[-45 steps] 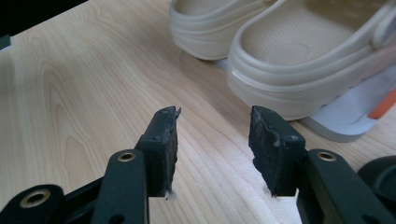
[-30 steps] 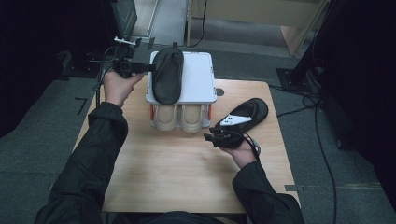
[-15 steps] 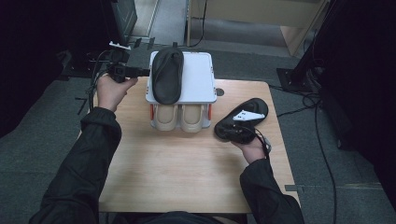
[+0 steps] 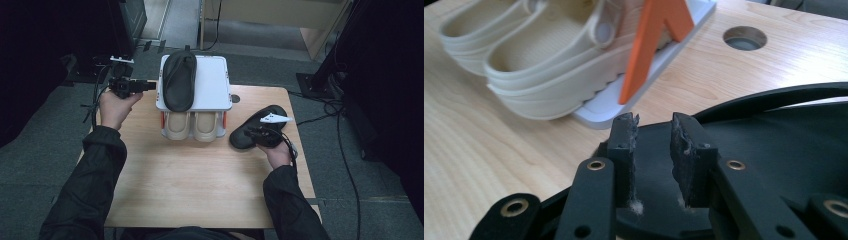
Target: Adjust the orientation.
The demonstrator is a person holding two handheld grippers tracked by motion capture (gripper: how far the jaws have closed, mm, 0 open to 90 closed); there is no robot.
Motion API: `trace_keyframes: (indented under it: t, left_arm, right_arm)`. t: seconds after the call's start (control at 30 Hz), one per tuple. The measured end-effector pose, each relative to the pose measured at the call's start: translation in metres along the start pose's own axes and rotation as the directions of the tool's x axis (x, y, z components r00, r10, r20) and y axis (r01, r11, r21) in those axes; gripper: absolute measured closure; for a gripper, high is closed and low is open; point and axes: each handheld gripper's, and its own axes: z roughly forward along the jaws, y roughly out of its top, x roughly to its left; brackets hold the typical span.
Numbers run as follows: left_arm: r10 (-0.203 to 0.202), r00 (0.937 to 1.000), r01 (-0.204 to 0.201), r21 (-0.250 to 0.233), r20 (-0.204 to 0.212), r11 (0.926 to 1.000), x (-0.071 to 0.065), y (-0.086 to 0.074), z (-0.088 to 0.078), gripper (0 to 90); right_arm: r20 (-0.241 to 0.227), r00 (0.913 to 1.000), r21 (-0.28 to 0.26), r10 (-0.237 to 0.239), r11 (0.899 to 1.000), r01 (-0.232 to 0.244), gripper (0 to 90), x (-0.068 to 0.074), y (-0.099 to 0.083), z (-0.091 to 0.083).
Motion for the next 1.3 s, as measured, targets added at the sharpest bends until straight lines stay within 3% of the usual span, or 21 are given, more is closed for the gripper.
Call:
trace_keyframes:
  t: [0.23,0.53,0.8,0.93,1.07,1.3]
  left_arm:
    - [-0.025,0.9997,0.025,0.010,0.006,0.9996,0.005,-0.024,0.004,52.2]
    - [-0.027,0.9996,0.027,0.021,0.006,0.9994,0.008,-0.047,0.012,52.0]
    - [-0.027,0.9996,0.027,0.026,0.012,0.9993,0.009,-0.063,0.020,51.8]
    - [-0.013,0.9999,0.013,0.031,0.007,0.9994,0.010,-0.069,0.023,51.6]
    - [-0.002,1.0000,0.002,0.009,0.008,1.0000,0.010,-0.074,0.023,50.6]
    - [-0.024,0.9996,0.024,-0.010,0.014,0.9997,0.016,-0.083,0.020,50.0]
  right_arm:
    - [0.034,0.9980,-0.010,0.053,0.999,-0.052,77.0,-0.016,0.000,0.005]
    - [0.071,0.9939,0.032,0.085,0.996,-0.087,81.6,-0.031,-0.009,0.015]
    - [0.092,0.9928,0.097,0.076,0.992,-0.085,81.2,-0.031,-0.016,0.022]
    - [0.091,0.9930,0.095,0.076,0.992,-0.084,80.5,-0.031,-0.017,0.020]
    - [0.088,0.9956,0.109,0.032,0.993,-0.041,79.9,-0.030,-0.018,0.020]
    - [0.084,0.9954,0.118,0.044,0.992,-0.054,79.9,-0.031,-0.019,0.016]
